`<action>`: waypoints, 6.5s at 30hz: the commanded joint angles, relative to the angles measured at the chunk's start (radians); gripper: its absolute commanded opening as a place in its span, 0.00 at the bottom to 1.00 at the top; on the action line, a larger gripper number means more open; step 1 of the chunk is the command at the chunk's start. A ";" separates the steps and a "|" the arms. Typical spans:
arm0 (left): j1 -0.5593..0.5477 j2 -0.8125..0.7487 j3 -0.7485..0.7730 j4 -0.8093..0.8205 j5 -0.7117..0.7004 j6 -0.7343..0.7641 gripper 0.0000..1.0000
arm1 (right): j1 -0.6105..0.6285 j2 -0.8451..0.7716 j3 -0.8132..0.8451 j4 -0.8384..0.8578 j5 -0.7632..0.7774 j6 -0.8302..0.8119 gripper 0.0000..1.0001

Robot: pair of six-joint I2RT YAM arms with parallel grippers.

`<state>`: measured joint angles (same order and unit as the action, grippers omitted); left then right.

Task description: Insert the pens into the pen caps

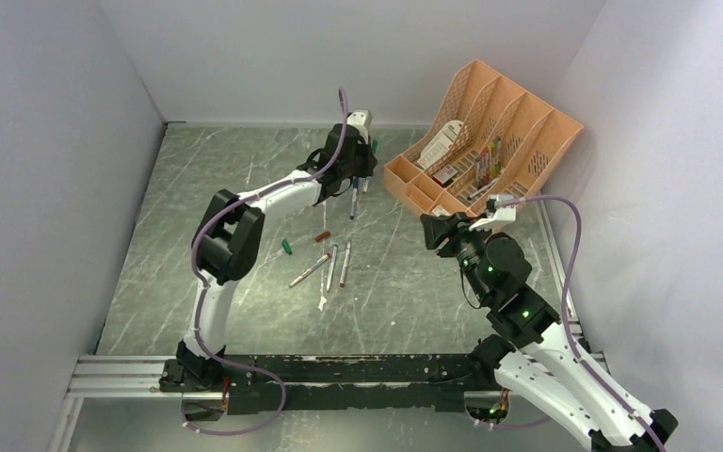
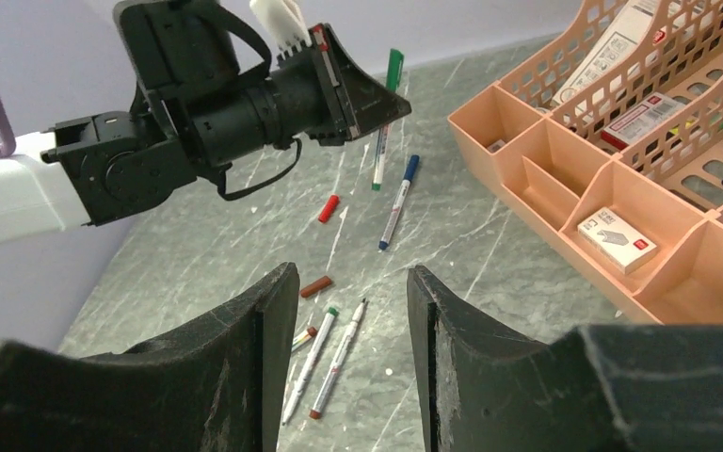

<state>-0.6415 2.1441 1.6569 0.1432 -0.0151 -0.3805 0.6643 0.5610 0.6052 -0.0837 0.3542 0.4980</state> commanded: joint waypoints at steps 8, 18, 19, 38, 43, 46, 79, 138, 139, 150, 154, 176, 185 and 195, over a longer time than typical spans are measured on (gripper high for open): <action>-0.011 0.115 0.107 -0.306 -0.133 -0.110 0.07 | 0.003 -0.001 -0.003 -0.009 0.004 -0.013 0.46; -0.020 0.175 0.115 -0.311 -0.127 -0.133 0.10 | 0.003 -0.006 -0.014 -0.026 -0.005 -0.007 0.45; -0.020 0.180 0.117 -0.310 -0.126 -0.133 0.10 | 0.003 -0.009 -0.015 -0.027 -0.004 -0.007 0.45; -0.020 0.178 0.149 -0.298 -0.123 -0.124 0.29 | 0.004 -0.004 -0.033 -0.023 -0.013 -0.002 0.45; -0.026 0.003 -0.008 -0.159 -0.117 -0.092 0.27 | 0.003 0.027 -0.054 0.012 -0.043 -0.001 0.46; -0.030 -0.126 -0.100 -0.108 -0.135 -0.038 0.33 | 0.004 0.098 -0.056 0.036 -0.058 -0.007 0.46; 0.131 -0.874 -0.952 -0.121 -0.330 -0.145 0.59 | 0.230 1.317 0.560 -0.207 -0.075 0.112 0.50; 0.025 -0.661 -0.915 1.143 0.728 -0.493 0.07 | 0.134 0.505 0.219 0.524 -0.341 -0.016 0.00; 0.025 -0.662 -0.911 1.124 0.731 -0.484 0.07 | 0.133 0.498 0.224 0.515 -0.335 -0.023 0.00; 0.023 -0.670 -0.837 0.879 0.831 -0.306 0.07 | 0.133 0.471 0.293 0.388 -0.270 -0.099 0.43; 0.013 -0.686 -0.833 0.827 0.847 -0.261 0.07 | 0.133 0.470 0.288 0.377 -0.262 -0.104 0.43; -0.018 -0.674 -0.847 1.038 0.830 -0.385 0.36 | 0.133 0.443 0.240 0.412 -0.324 -0.039 0.00; -0.008 -0.648 -0.869 1.062 0.793 -0.393 0.07 | 0.133 0.422 0.243 0.393 -0.314 -0.055 0.24; 0.280 -0.921 -0.970 0.449 0.268 -0.282 0.07 | 0.121 0.632 0.335 0.128 -0.058 -0.170 0.51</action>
<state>-0.4164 1.3582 0.6739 0.9211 0.5533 -0.7403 0.7906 1.0264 0.8692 0.2424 0.1894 0.3958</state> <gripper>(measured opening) 0.145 0.505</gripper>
